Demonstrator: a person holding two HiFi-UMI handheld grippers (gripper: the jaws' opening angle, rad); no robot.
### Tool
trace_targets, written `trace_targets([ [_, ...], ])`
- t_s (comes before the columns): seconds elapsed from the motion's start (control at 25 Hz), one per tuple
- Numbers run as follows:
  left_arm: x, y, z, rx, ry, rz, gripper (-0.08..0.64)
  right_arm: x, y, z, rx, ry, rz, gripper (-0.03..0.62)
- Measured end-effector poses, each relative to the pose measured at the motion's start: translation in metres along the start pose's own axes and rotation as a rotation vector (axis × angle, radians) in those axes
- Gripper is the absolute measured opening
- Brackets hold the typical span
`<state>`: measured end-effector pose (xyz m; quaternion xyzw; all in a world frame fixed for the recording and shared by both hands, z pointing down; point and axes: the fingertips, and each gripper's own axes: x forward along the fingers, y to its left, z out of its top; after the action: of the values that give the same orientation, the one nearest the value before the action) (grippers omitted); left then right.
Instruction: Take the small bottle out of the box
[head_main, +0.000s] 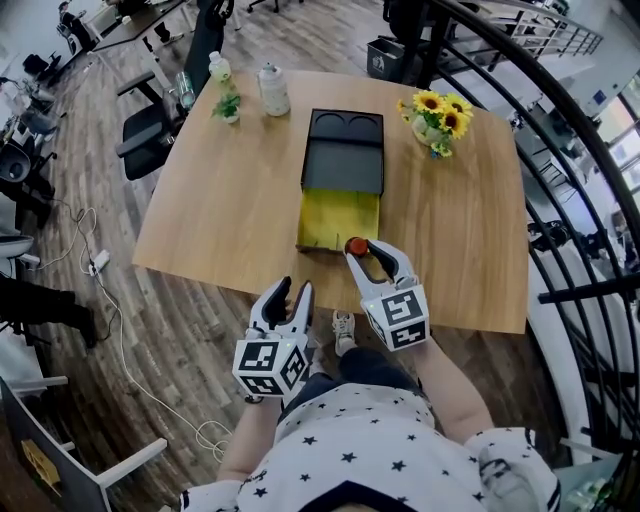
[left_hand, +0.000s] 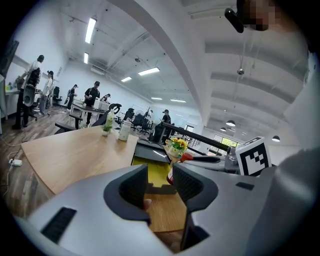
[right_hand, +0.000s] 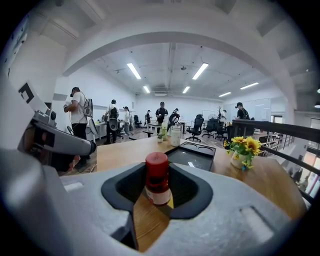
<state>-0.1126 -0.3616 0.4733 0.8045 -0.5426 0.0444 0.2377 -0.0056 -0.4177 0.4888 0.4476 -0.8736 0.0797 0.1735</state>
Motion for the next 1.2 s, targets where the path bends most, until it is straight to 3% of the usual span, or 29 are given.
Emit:
trace_targets([
  [1.2, -0.166, -0.045, -0.056, 0.06, -0.09, -0.009, 0.147, -0.172, 0.122, -0.017, -0.024, -0.118, -0.018, 0.14],
])
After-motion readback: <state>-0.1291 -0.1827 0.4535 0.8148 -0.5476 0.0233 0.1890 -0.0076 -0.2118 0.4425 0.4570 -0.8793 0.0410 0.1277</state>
